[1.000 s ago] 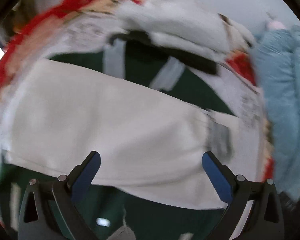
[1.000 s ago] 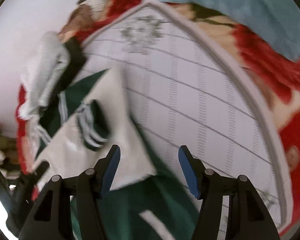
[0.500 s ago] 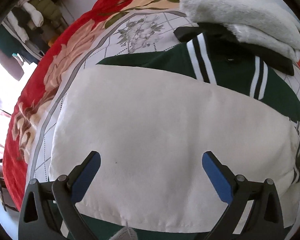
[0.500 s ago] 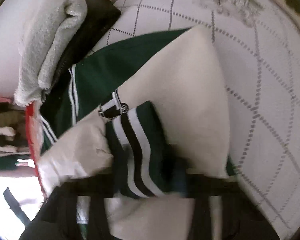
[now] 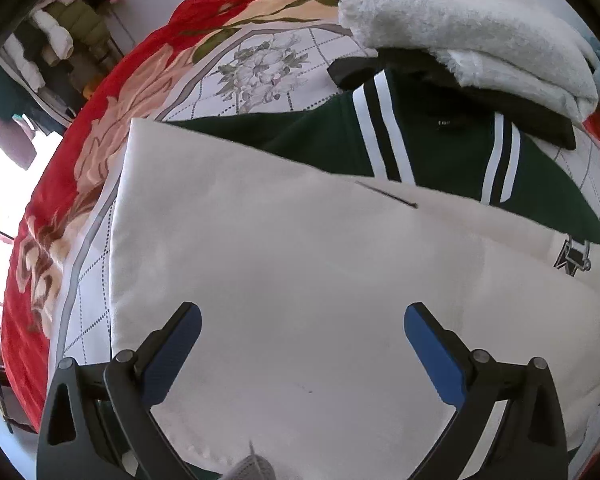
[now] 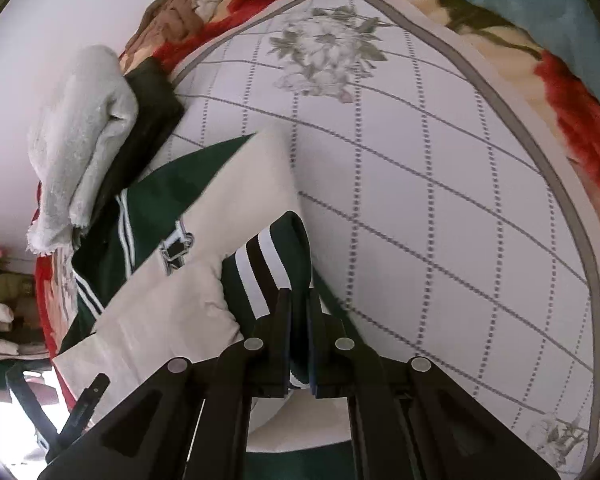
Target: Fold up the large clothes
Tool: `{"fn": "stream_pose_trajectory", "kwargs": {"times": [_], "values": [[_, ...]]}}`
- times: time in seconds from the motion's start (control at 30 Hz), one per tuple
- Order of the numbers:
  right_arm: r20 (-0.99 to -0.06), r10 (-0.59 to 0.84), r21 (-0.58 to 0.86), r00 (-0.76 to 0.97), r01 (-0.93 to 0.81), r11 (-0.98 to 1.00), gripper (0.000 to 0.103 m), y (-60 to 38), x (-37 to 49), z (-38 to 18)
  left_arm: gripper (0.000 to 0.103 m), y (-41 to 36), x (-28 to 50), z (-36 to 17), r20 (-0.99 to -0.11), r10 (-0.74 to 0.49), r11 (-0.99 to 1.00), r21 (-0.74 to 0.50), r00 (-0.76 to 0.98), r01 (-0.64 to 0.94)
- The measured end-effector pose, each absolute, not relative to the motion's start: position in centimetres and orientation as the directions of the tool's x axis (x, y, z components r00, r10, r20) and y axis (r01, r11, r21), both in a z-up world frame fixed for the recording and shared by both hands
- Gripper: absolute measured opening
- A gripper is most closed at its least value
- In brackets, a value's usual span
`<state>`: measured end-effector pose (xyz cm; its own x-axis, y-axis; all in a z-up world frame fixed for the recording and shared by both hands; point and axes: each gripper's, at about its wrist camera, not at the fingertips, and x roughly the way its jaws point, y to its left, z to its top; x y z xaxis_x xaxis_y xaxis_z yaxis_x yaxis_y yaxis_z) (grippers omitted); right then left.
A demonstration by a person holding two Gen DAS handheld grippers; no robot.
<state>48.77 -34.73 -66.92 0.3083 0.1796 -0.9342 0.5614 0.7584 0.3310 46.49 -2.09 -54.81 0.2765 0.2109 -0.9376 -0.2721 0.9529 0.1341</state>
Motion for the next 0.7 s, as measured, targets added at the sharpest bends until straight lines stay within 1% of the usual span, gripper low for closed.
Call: {"fn": "stream_pose_trajectory", "kwargs": {"times": [0.13,0.2,0.27,0.3,0.37,0.47,0.6,0.63,0.7], "values": [[-0.951,0.186,0.297,0.247,0.564,0.77,0.007,-34.9,48.5,-68.6,0.103,-1.9,46.3,-55.8,-0.944,0.213,0.951,0.141,0.253,-0.274],[-0.958,0.205,0.284,0.202,0.544,0.79,0.011,-34.7,48.7,-69.3,0.103,-1.9,46.1,-56.3,-0.948,0.212,0.951,0.144,0.239,-0.272],[-0.954,0.232,0.3,0.192,0.546,0.782,0.019,-34.8,48.6,-69.4,0.103,-1.9,45.9,-56.7,-0.951,0.206,0.952,0.142,0.23,-0.27],[-0.955,0.227,0.294,0.189,0.546,0.784,0.02,-34.9,48.6,-69.3,0.103,-1.9,45.8,-56.8,-0.952,0.206,0.953,0.142,0.229,-0.268],[-0.966,0.17,0.251,0.197,0.535,0.806,0.023,-34.9,48.4,-68.2,0.103,-2.0,45.5,-56.9,-0.952,0.204,0.955,0.142,0.228,-0.262],[-0.959,0.092,0.219,0.268,0.497,0.84,0.023,-34.1,47.8,-65.7,0.103,-2.1,45.1,-57.0,-0.955,0.201,0.956,0.141,0.219,-0.259],[-0.919,0.136,0.283,0.37,0.379,0.881,0.023,-31.8,47.6,-63.9,0.103,-2.0,45.0,-57.3,-0.952,0.213,0.957,0.158,0.219,-0.244],[-0.919,0.158,0.286,0.36,0.334,0.898,0.023,-30.8,47.8,-64.4,0.103,-1.8,45.0,-57.7,-0.954,0.211,0.959,0.159,0.213,-0.237],[-0.951,0.175,0.252,0.256,0.311,0.916,0.023,-29.6,48.4,-67.2,0.103,-1.6,45.2,-59.0,-0.957,0.206,0.964,0.162,0.205,-0.212]]}}
